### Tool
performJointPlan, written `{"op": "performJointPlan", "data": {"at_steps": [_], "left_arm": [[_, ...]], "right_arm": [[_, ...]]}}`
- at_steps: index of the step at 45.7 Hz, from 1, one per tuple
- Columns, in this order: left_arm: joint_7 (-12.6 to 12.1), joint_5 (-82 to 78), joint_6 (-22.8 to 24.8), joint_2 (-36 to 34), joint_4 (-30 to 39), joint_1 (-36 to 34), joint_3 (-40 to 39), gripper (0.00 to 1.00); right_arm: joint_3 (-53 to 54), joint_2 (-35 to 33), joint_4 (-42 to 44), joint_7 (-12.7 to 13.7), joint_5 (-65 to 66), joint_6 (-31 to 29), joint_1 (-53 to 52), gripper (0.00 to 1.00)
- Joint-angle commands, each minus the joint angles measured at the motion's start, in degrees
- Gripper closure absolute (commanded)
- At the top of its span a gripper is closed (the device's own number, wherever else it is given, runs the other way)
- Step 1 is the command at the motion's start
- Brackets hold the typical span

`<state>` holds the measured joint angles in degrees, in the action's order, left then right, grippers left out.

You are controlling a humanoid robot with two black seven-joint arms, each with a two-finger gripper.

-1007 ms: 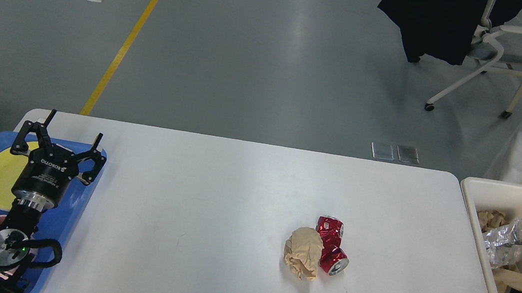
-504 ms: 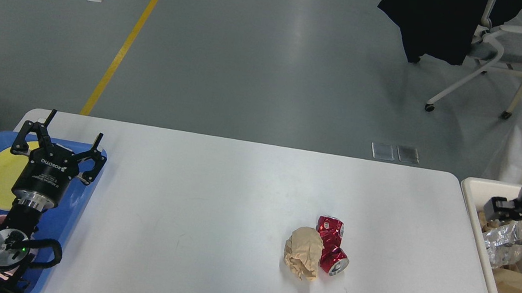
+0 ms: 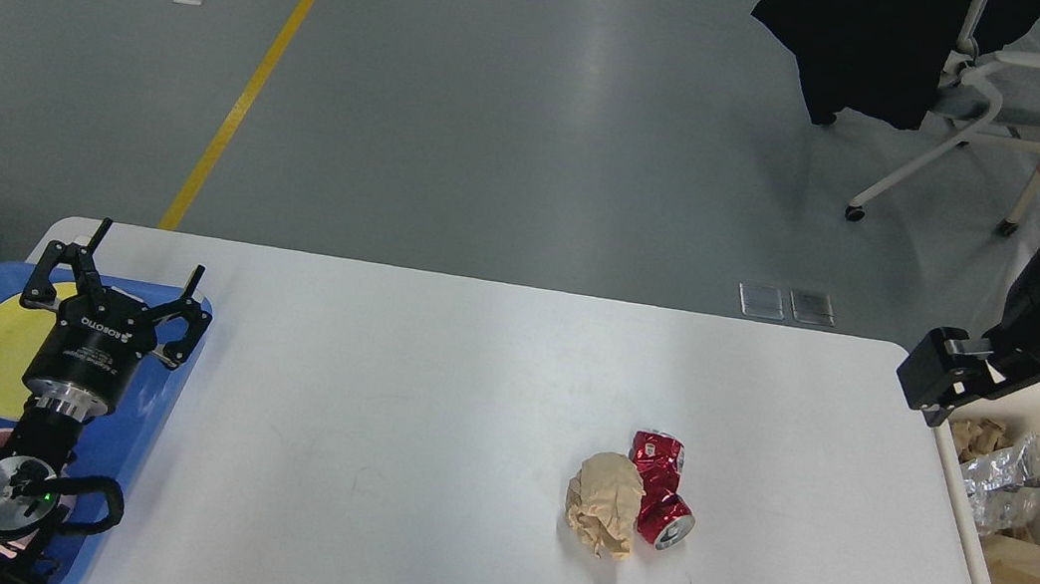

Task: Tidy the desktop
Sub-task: 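Move the right gripper over the crumpled paper ball, then lower the right gripper and grasp the crumpled paper ball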

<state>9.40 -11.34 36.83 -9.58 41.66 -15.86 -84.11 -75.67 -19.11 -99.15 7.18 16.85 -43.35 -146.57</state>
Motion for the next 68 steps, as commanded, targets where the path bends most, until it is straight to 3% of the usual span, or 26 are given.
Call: {"op": "performJointPlan", "data": {"at_steps": [1,21,27,35,45,57,68], "left_arm": [[0.0,0.0,0.0,0.0,0.0,0.0,0.0,0.04],[0.0,0.0,0.0,0.0,0.0,0.0,0.0,0.04],[0.0,0.0,0.0,0.0,0.0,0.0,0.0,0.04],[0.0,0.0,0.0,0.0,0.0,0.0,0.0,0.04],[0.0,0.0,0.0,0.0,0.0,0.0,0.0,0.04],[0.0,0.0,0.0,0.0,0.0,0.0,0.0,0.04],[0.0,-0.1,0.0,0.0,0.0,0.0,0.0,0.04]], "right_arm": [[-1.8,1.0,-0.3,-7.4,-0.1,1.6,-0.4,0.0],[0.1,1.8,2.1,-7.1,-0.4,1.2,3.9,0.0],[5.3,2.1,6.2,-7.0,-2.6,7.9,12.5,0.0],[17.6,7.0,11.0,-4.3,-8.5,17.6,27.4,0.0],[27.2,16.9,21.2,5.2,-7.9,29.7,45.5,0.0],[27.3,21.5,35.2,5.9,-5.7,31.5,59.4,0.0],[26.9,22.8,39.6,6.2,0.1,31.8,64.7,0.0]]}}
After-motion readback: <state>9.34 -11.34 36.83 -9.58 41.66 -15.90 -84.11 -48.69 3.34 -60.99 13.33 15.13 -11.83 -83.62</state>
